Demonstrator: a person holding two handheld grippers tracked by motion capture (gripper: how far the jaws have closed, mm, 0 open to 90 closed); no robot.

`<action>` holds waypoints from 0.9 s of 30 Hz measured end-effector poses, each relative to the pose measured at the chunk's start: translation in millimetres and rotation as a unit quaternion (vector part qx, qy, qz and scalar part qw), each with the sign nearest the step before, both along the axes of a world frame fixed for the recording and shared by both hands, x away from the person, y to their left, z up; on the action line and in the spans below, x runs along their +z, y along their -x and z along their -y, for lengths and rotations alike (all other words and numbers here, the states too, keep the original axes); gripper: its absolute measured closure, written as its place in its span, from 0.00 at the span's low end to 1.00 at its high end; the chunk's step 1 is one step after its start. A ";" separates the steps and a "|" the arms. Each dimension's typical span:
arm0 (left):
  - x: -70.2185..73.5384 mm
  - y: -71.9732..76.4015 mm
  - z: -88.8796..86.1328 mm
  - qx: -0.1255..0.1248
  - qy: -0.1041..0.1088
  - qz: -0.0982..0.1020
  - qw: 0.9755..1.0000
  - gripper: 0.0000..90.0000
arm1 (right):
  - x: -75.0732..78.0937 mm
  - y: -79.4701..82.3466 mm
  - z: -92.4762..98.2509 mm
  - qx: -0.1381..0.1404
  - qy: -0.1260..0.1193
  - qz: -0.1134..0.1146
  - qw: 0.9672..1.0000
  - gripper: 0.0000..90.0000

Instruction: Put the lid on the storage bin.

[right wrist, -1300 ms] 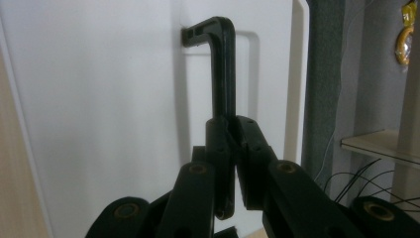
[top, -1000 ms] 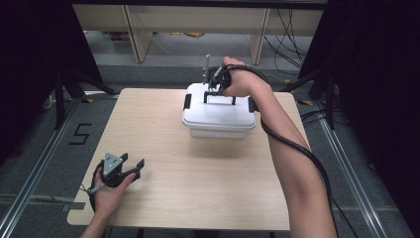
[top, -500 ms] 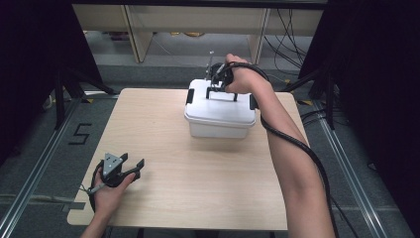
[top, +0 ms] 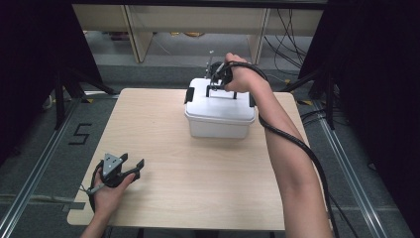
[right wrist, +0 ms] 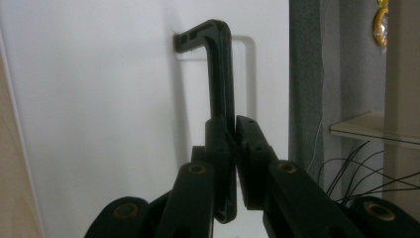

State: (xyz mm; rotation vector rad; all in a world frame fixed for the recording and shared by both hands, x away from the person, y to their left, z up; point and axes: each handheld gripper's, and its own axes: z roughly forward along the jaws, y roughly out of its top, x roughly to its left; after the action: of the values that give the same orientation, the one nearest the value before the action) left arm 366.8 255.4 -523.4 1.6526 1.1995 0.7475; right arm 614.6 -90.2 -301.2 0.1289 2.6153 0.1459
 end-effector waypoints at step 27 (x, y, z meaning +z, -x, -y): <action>-0.5 0.2 1.5 0.003 0.001 0.000 1.000 0.34 | -4.8 0.6 -0.9 0.017 0.021 0.021 0.999 0.81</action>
State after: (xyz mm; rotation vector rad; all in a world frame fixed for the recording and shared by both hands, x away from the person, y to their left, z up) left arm 366.5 253.9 -524.0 1.6490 1.2050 0.7492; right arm 614.0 -89.3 -306.0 0.0662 2.5776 0.1036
